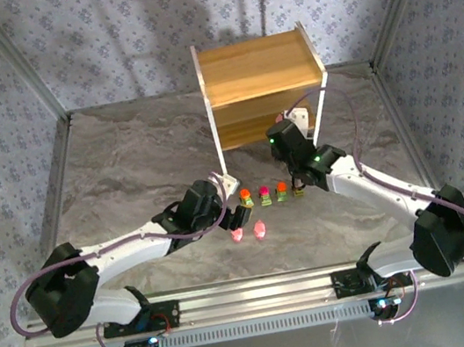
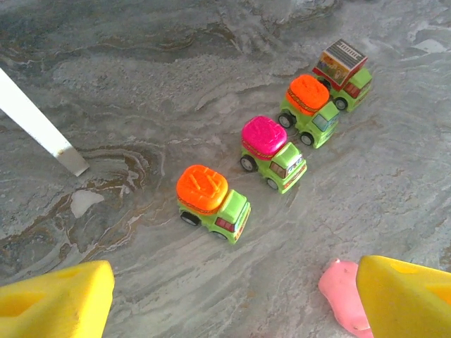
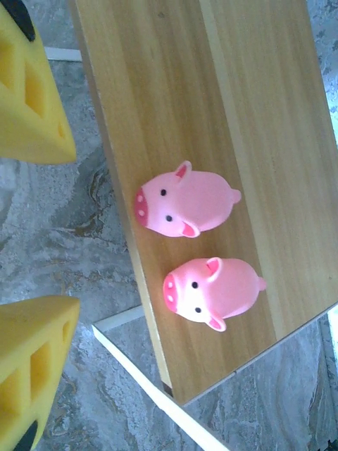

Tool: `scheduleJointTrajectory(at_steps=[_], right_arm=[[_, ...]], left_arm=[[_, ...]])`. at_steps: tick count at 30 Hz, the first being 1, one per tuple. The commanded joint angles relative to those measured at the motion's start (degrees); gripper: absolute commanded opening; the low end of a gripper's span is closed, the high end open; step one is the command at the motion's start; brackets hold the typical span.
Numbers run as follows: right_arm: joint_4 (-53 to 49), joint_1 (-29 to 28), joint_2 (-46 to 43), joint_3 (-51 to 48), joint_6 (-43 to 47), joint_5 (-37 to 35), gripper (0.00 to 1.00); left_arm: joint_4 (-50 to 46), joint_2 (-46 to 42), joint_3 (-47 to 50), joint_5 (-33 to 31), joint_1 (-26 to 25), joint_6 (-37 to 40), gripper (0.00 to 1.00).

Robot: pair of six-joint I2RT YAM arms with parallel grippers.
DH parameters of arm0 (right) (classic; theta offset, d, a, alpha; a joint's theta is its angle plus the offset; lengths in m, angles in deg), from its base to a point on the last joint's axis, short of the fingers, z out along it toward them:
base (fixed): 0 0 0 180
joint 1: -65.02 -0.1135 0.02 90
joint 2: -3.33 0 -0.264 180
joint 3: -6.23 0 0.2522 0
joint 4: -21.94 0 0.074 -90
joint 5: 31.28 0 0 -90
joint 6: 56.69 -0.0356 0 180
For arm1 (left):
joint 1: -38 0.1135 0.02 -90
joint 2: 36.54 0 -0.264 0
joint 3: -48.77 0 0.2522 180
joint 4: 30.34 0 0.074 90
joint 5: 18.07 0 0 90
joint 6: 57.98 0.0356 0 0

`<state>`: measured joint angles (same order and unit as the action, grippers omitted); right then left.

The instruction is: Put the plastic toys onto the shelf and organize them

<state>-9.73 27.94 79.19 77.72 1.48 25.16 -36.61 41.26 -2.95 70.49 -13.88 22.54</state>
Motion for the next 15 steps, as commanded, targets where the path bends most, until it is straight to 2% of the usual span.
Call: scheduleJointTrajectory(at_steps=[1, 6, 15], right_arm=[[-2.08, -2.98, -2.99, -2.31, -2.63, -3.01, 0.53], [-4.06, -7.42, -5.47, -4.64, -5.69, -5.29, 0.53], [-12.43, -18.63, -9.91, -8.13, -14.79, -11.14, 0.53]], left_arm=[[-1.64, 1.22, -2.74, -1.64, -0.33, 0.17, 0.89], [-1.89, 1.32, -2.96, -1.61, -0.36, -0.03, 0.89], [-3.62, -0.18, -1.92, -3.39, -0.26, -0.61, 0.89]])
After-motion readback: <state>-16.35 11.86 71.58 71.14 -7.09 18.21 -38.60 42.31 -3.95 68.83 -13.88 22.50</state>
